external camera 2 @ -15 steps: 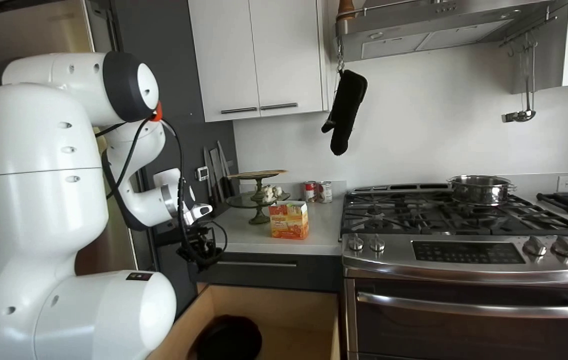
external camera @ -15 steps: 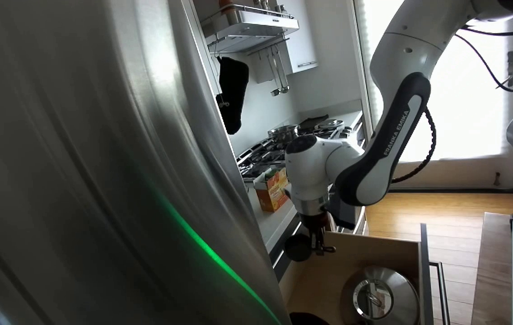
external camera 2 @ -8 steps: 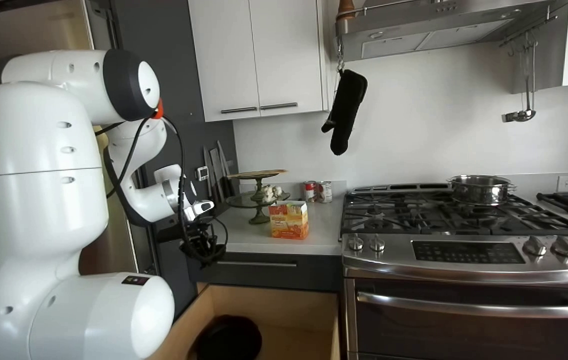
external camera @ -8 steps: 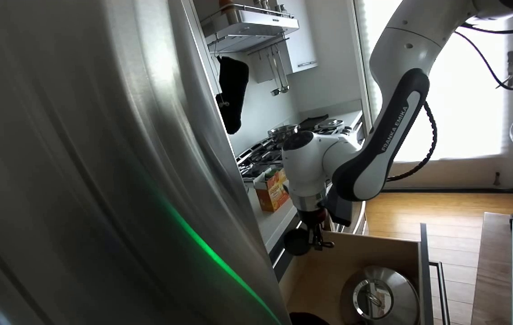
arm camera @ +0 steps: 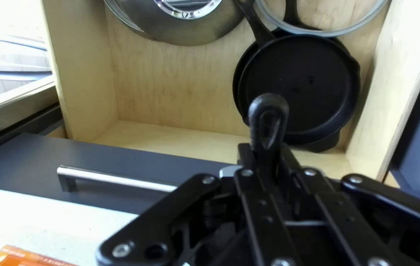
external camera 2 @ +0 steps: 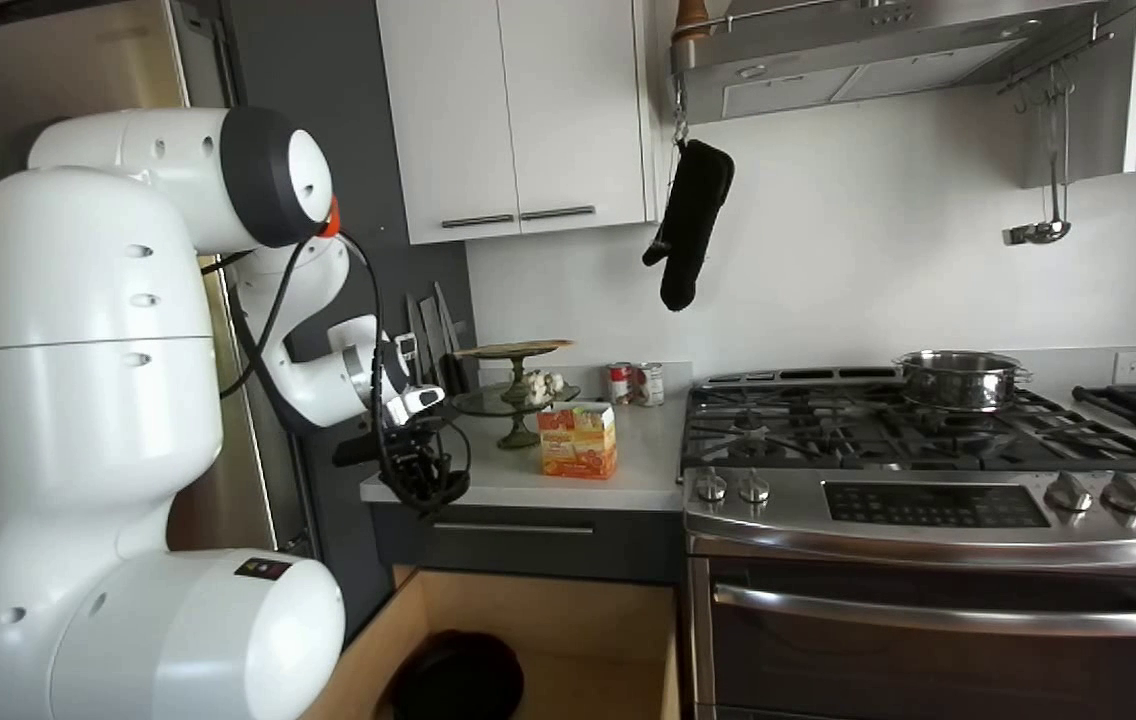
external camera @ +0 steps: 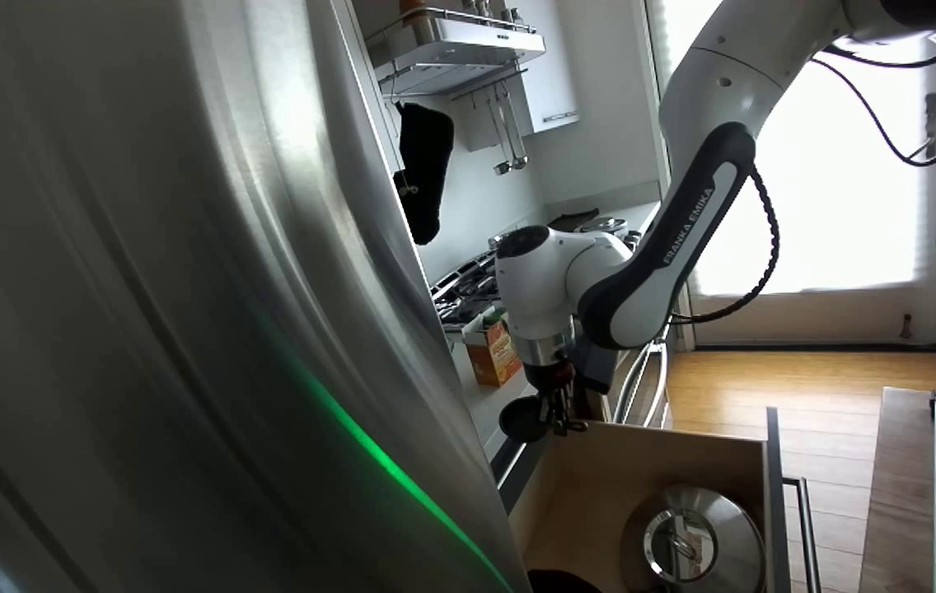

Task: Pick up the black measuring spoon from the open drawer and put it on the kitchen counter

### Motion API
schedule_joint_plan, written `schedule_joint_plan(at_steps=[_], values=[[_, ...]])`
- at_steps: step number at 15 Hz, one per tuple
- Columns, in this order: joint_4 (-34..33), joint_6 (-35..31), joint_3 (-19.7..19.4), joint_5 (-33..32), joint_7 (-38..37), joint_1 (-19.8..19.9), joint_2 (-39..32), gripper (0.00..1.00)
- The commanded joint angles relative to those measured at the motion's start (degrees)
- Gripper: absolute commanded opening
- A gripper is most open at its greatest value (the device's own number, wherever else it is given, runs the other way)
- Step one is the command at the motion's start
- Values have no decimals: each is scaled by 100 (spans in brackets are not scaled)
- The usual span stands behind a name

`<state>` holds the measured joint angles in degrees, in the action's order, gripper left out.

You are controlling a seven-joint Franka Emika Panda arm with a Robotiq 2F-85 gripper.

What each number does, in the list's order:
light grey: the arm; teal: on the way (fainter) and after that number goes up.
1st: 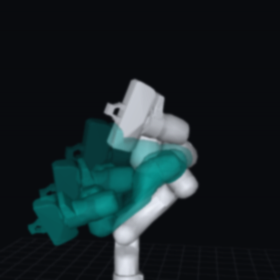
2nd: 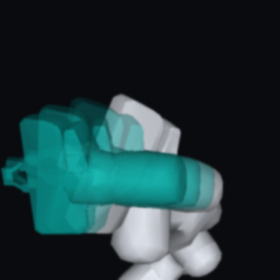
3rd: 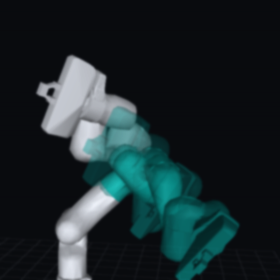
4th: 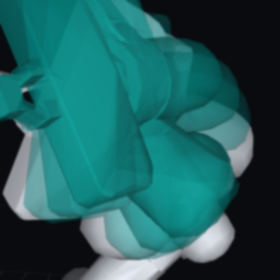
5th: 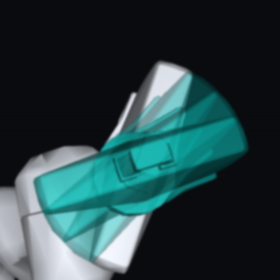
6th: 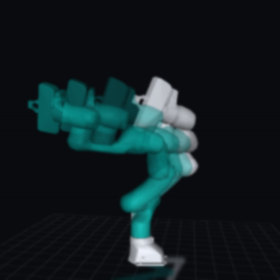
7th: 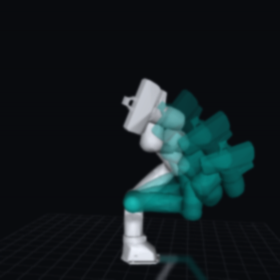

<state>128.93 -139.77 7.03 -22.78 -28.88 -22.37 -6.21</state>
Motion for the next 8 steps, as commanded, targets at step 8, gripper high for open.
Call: schedule_joint_plan(at_steps=[8], values=[[-2102,1274,121,686,534,467,-931,5]])
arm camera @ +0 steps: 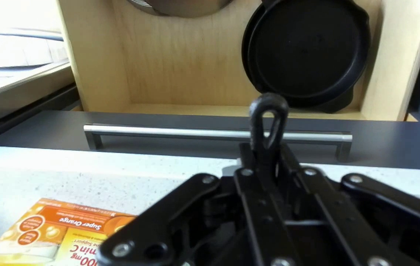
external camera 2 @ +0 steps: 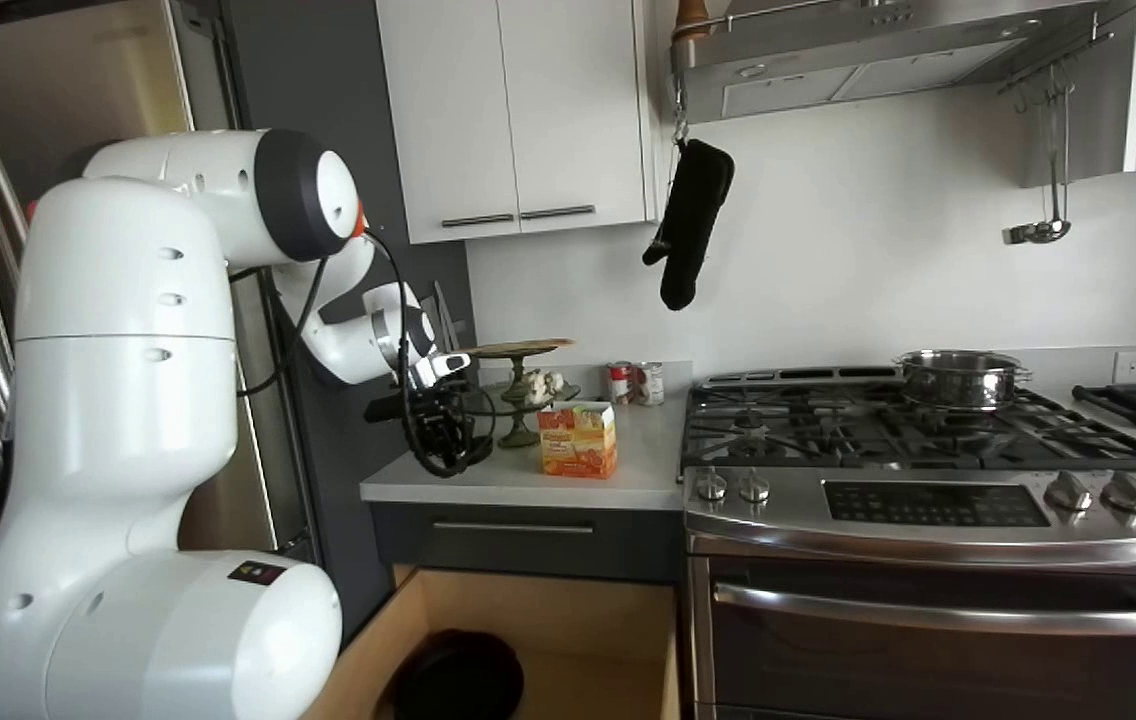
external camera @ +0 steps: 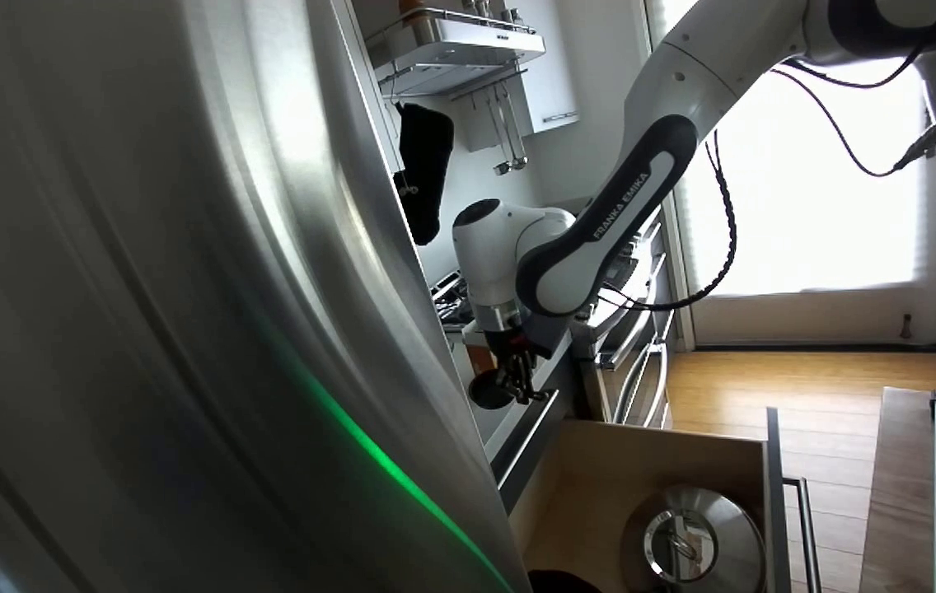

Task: Pick up the black measuring spoon from the open drawer and put it on the kitchen counter

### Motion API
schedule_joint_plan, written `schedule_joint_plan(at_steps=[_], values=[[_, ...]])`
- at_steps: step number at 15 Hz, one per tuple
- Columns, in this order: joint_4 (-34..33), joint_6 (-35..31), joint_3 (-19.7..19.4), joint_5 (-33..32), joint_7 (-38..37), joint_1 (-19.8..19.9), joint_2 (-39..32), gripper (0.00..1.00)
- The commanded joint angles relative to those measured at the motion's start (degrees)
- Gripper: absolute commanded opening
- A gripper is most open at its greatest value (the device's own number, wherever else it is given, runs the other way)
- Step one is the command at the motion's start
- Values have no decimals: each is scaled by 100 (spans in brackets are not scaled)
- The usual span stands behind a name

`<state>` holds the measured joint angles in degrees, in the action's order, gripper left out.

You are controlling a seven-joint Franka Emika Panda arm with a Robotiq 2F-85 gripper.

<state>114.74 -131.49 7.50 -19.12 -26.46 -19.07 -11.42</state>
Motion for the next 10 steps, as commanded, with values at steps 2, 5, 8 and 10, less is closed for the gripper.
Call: schedule_joint_plan(at_steps=[2,5,8,10], values=[[-1075,606,65,542,414,167,-671,5],[-1525,452,66,833,552,178,-1067,5],[-1895,432,40,1069,629,176,-1441,5],[-2092,436,3,1165,601,154,-1664,5]])
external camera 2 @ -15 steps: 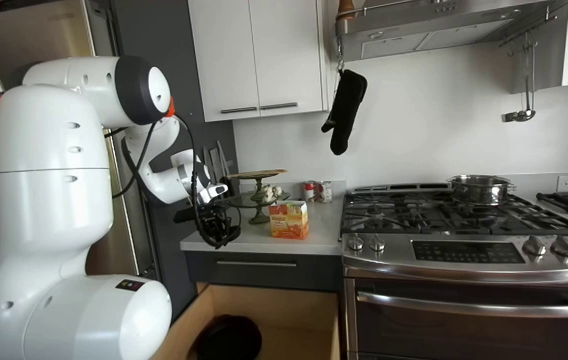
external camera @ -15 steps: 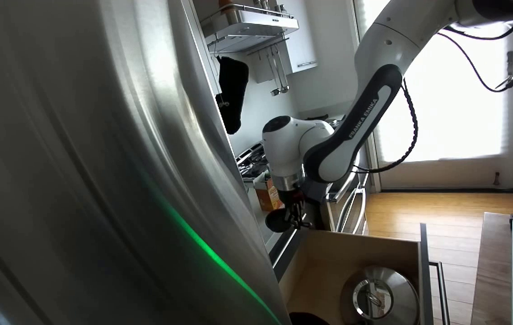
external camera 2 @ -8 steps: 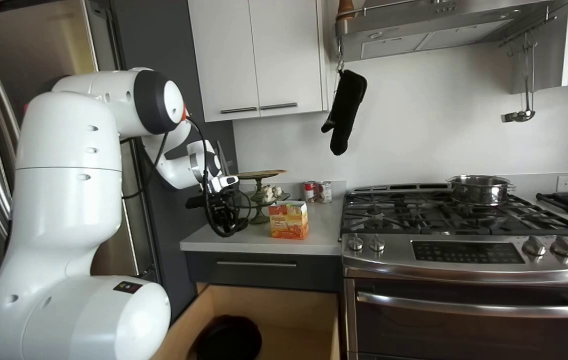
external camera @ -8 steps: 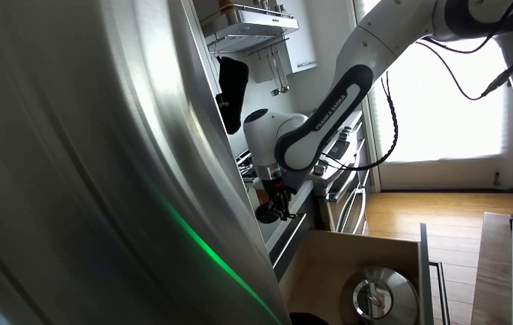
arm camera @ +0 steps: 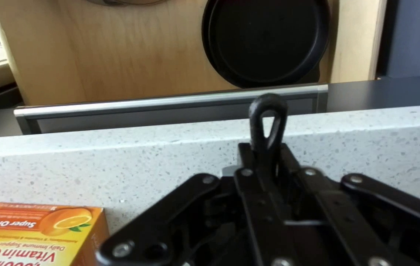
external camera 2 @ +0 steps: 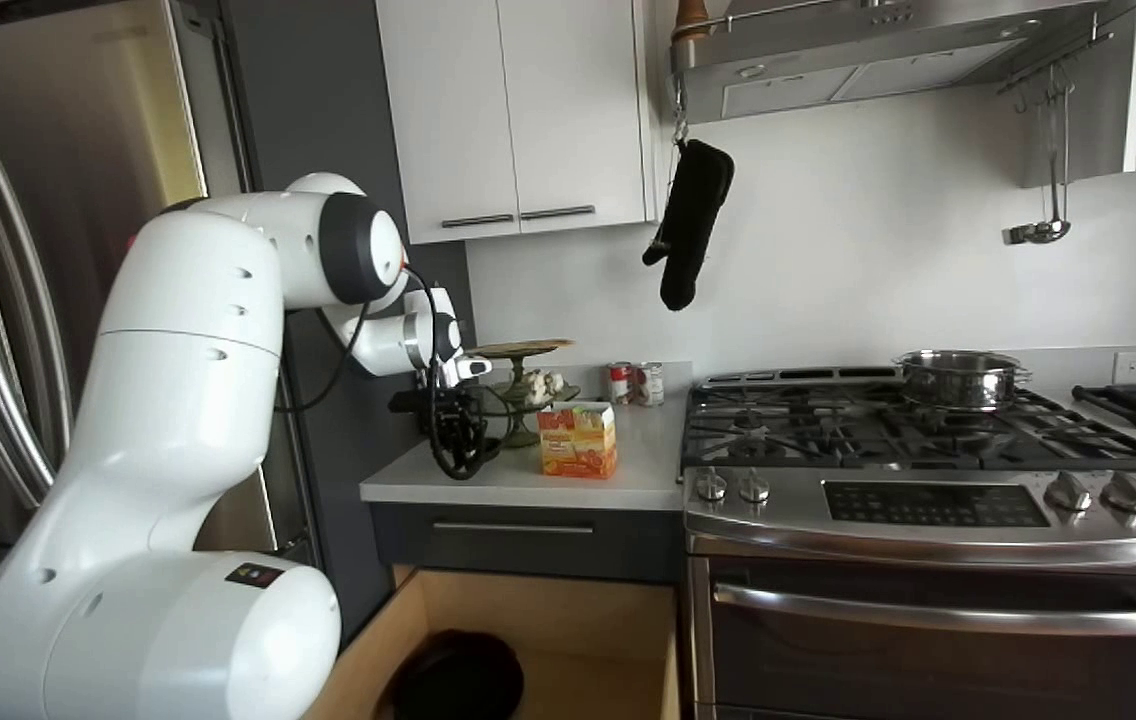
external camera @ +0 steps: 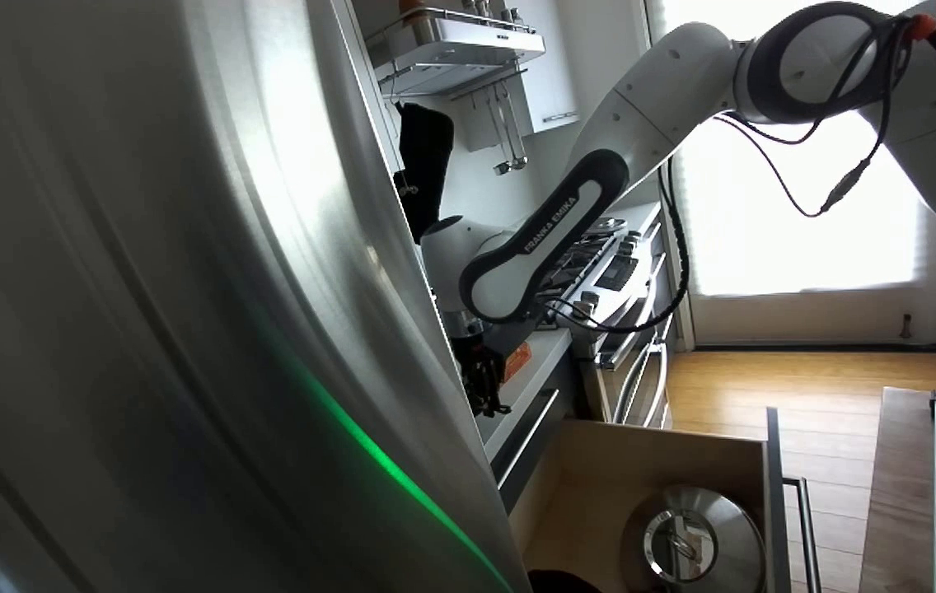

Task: Pick up the black measuring spoon from the open drawer and put it on the kitchen counter

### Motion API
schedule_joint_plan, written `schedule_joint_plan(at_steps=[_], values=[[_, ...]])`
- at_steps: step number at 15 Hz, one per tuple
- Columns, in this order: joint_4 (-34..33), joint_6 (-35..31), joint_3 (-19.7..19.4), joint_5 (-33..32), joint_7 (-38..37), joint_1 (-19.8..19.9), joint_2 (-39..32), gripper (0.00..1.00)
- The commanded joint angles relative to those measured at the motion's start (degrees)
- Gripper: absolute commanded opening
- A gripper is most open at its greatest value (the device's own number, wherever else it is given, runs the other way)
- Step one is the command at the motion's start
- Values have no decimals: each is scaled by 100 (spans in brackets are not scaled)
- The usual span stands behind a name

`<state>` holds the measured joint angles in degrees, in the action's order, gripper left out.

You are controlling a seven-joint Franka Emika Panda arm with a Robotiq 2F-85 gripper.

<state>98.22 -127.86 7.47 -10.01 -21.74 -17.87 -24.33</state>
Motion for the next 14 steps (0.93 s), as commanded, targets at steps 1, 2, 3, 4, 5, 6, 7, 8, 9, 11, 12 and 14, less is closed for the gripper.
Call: schedule_joint_plan(at_steps=[1,2,3,4,5,6,7,8,9,11,12,14], values=[[-531,82,-29,256,84,10,-465,5],[-620,94,-26,320,105,15,-550,5],[-698,80,-55,324,72,0,-632,5],[-786,96,-90,324,21,-20,-710,5],[-879,132,-101,357,36,-13,-781,5],[-956,134,-140,348,-14,-31,-851,5],[-1050,116,-186,321,-74,-53,-924,5],[-1130,132,-199,336,-71,-49,-988,5],[-1215,137,-224,332,-100,-58,-1046,5],[-1362,142,-259,348,-131,-61,-1149,5],[-1431,156,-269,363,-138,-58,-1192,5],[-1548,169,-295,374,-162,-62,-1266,5]])
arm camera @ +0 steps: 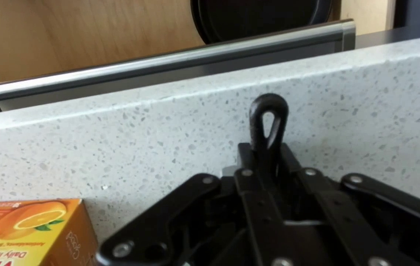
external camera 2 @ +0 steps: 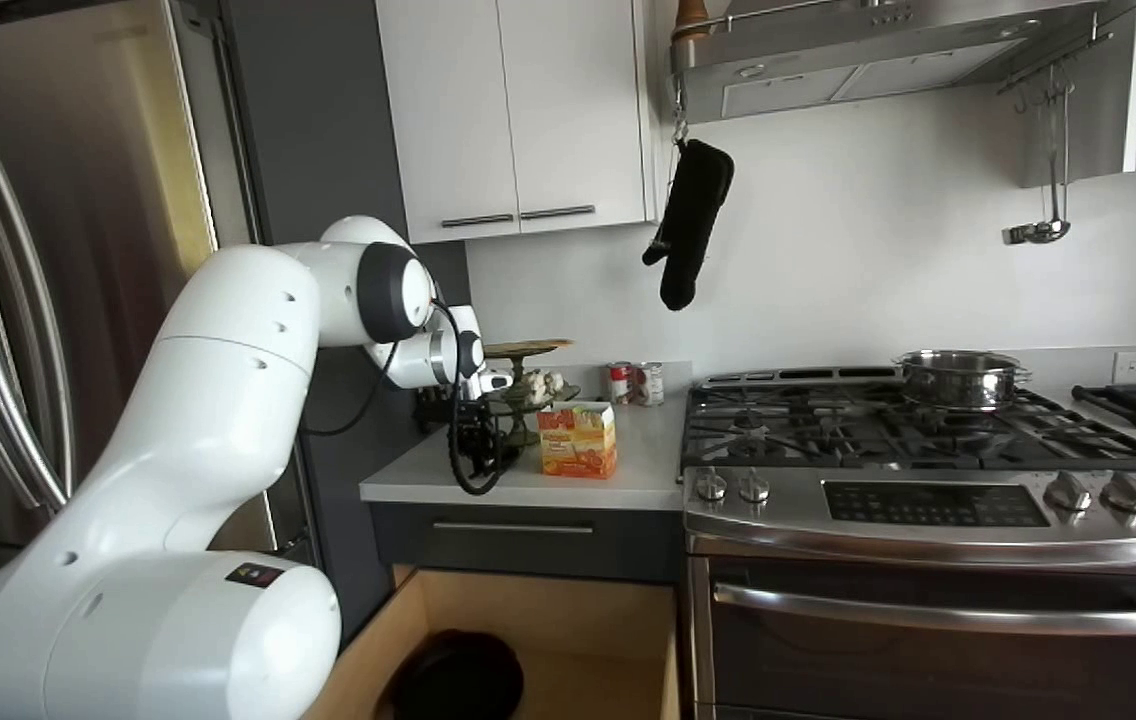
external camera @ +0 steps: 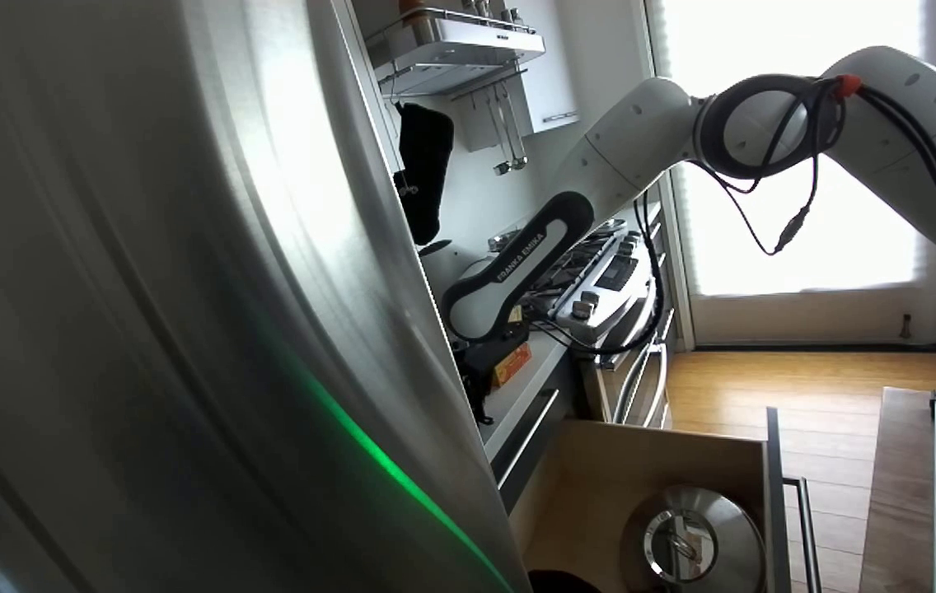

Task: Pick up the black measuring spoon from the open drawer and put it on the kitchen counter

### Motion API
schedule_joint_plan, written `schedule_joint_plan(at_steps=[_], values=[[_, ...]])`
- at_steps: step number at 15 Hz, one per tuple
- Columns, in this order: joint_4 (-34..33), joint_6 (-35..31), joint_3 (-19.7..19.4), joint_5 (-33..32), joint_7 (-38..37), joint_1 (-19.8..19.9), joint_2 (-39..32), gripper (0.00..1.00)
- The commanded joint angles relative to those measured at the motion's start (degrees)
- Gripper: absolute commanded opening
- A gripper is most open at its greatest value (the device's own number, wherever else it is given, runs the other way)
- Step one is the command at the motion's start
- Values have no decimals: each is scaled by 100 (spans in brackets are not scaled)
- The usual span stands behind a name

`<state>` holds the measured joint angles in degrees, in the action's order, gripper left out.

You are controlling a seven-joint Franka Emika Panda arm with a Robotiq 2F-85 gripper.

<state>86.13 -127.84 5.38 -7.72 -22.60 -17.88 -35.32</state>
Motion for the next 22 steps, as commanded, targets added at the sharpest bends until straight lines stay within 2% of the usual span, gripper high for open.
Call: schedule_joint_plan(at_steps=[1,6,8,12,15,16,20,22], values=[[-391,180,-105,126,-83,-71,-200,5],[-579,226,-146,135,-128,-72,-321,5],[-613,238,-149,149,-112,-59,-343,20],[-687,280,-160,150,-107,-56,-351,26],[-699,342,-163,131,-112,-73,-318,49],[-650,394,-163,113,-119,-94,-264,65],[-430,571,-180,9,-200,-228,-39,95],[-219,678,-175,-23,-285,-309,190,100]])
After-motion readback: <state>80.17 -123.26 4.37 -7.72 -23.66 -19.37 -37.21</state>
